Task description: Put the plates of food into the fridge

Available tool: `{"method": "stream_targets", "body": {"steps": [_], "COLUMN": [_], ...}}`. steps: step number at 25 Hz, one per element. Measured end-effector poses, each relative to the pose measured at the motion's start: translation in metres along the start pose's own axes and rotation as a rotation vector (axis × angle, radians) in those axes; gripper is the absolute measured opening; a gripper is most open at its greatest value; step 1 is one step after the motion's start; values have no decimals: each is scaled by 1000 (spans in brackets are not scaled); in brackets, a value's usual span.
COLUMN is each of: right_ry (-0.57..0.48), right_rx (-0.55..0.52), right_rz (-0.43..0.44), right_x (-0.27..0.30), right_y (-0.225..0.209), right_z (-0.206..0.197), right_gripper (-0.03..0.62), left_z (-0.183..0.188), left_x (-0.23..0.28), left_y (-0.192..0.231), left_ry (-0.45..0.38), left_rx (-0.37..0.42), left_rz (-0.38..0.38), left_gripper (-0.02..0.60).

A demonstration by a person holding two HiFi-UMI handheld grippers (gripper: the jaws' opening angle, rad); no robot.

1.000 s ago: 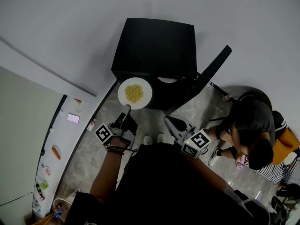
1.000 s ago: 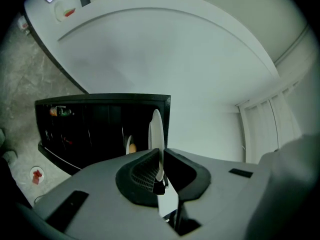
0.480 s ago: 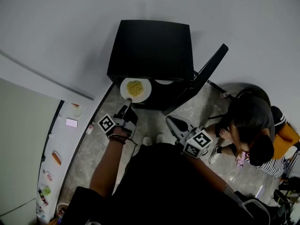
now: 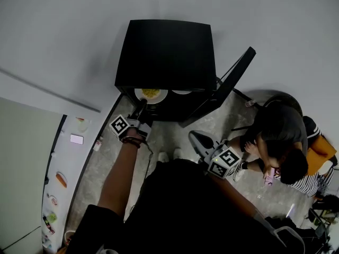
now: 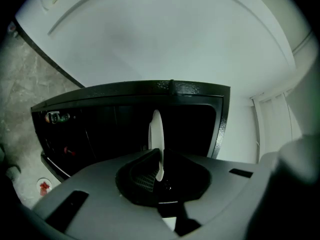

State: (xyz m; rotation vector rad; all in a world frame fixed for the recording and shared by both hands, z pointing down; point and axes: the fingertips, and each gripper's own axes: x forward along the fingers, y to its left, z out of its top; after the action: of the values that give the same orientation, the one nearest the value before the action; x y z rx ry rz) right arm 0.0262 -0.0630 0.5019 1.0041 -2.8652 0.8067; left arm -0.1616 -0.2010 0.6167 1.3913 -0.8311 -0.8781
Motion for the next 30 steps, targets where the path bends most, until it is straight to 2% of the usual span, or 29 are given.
{"method": "stream_targets", "body": {"steps": [5, 22, 30], "right_ry": [8, 16, 17], "right_rx": [5, 46, 41], "right_rz": [-13, -33, -31], "right_x": [1, 0, -4], "right_y": [-7, -17, -16], "right_z": [0, -2, -3], "right_gripper": [26, 26, 26], "left_z": [16, 34, 35], "left_x": [4, 37, 31], "left_y": [32, 44, 42], "left_ry": [-44, -70, -112], "left_rx": [-4, -12, -30], "left_rz": [43, 114, 130], "left_gripper": [41, 34, 39]}}
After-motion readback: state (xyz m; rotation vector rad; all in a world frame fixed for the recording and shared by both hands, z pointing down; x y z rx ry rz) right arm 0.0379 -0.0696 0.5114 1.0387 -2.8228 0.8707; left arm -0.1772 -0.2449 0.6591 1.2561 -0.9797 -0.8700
